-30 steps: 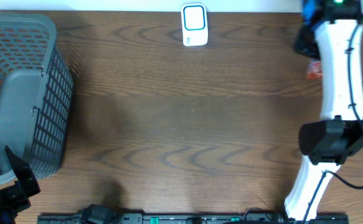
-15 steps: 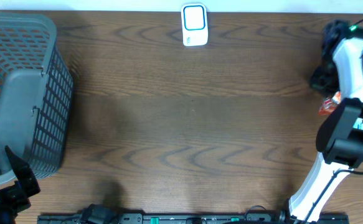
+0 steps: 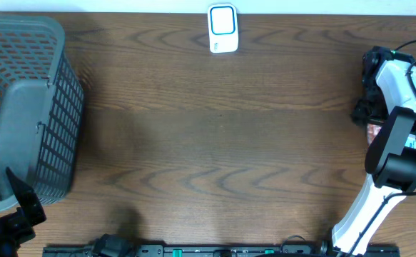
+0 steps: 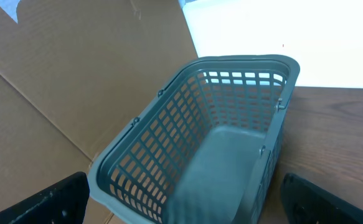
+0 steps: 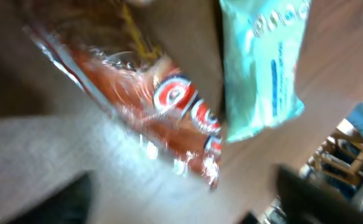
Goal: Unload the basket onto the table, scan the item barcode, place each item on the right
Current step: 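Carry the bar right and set it beside the other packs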
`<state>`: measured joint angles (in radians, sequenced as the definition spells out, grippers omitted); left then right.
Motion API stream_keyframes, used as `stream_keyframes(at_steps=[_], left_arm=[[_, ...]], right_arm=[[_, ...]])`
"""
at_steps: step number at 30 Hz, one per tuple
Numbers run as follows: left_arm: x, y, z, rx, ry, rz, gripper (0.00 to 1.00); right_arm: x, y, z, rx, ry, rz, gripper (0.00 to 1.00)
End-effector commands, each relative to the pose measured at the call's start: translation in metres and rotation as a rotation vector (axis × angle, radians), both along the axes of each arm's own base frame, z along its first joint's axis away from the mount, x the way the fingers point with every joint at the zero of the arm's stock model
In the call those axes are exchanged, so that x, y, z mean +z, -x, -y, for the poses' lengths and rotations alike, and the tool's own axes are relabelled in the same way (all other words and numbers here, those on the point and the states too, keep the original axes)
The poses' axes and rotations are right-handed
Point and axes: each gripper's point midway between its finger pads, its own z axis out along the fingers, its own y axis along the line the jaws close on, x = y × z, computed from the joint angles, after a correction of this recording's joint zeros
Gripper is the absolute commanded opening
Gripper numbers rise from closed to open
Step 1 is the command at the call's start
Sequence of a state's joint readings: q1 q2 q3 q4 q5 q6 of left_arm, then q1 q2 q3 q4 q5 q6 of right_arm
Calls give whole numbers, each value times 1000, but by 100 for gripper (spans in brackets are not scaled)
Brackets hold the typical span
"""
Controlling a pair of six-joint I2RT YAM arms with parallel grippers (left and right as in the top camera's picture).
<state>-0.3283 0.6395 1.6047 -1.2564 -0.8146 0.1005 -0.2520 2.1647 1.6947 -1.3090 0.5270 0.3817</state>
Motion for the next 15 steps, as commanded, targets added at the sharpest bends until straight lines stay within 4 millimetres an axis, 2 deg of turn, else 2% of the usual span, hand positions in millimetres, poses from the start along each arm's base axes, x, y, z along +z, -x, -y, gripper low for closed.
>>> stream_keyframes(at_steps=[1, 3, 8, 10, 12, 15], left_arm=[[1, 1, -1, 12, 8, 8, 98], [1, 1, -1, 12, 8, 8, 98], [1, 1, -1, 12, 8, 8, 98], [1, 1, -1, 12, 8, 8, 98], [1, 1, -1, 12, 8, 8, 98], [1, 1, -1, 12, 8, 8, 98]], right_arm=[[53, -6, -2, -35, 83, 134, 99], [78, -10, -16, -20, 61, 216, 99], [144, -8, -72, 116, -88, 420, 99], [172, 4, -90, 155, -108, 488, 99], [199, 25, -102, 192, -112, 539, 99], [227, 56, -115, 228, -125, 598, 99]])
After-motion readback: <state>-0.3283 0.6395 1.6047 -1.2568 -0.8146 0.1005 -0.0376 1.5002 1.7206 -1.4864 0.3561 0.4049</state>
